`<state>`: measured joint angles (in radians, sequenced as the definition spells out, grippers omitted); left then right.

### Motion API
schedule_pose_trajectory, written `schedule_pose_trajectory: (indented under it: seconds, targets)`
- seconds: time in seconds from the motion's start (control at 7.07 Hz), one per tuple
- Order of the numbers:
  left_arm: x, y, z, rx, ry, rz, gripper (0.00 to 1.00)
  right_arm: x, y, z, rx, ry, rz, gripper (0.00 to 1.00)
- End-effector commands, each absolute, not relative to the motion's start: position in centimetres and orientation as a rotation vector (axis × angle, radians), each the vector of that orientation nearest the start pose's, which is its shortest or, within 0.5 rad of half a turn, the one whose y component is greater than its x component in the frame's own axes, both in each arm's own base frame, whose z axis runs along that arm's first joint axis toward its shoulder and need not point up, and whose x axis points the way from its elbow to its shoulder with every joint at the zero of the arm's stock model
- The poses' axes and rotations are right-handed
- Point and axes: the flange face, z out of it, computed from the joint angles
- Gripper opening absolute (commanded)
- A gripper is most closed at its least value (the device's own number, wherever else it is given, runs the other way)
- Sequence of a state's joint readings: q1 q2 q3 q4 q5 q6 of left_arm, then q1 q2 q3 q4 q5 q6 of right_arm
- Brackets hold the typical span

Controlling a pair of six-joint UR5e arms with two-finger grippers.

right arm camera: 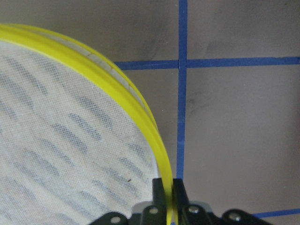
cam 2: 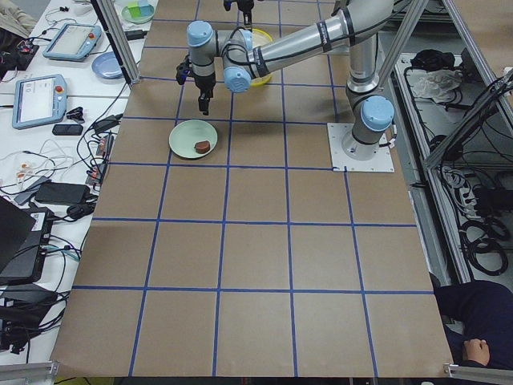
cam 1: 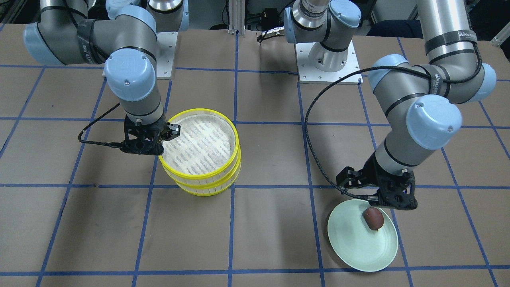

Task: Stack buns with steamer

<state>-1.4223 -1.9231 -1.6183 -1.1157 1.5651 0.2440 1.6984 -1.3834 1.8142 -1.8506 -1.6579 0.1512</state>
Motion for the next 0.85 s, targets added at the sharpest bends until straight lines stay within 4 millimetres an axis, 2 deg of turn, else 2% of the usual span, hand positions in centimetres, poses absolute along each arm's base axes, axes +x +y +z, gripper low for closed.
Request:
schedule_pose_trajectory:
  seconds: [0.0, 0.28, 0.42, 0.71]
  targets:
    - [-0.2, -64.5, 28.7, 0.072, 3.111, -0.160, 1.00, 19.8, -49.7, 29.8, 0.001, 3.246, 0.235, 0.00]
    - [2.4, -66.6, 24.8, 0.018, 3.096, -0.191, 0.97, 19.8, -49.6, 29.6, 0.005, 3.251, 0.243, 0.00]
    - [3.0, -66.8, 22.9, 0.008, 3.089, -0.155, 0.94, 19.5, -49.3, 28.4, 0.001, 3.279, 0.281, 0.00]
    - [2.9, -66.9, 21.5, 0.001, 3.103, -0.121, 0.94, 19.5, -49.3, 28.3, 0.004, 3.273, 0.282, 0.00]
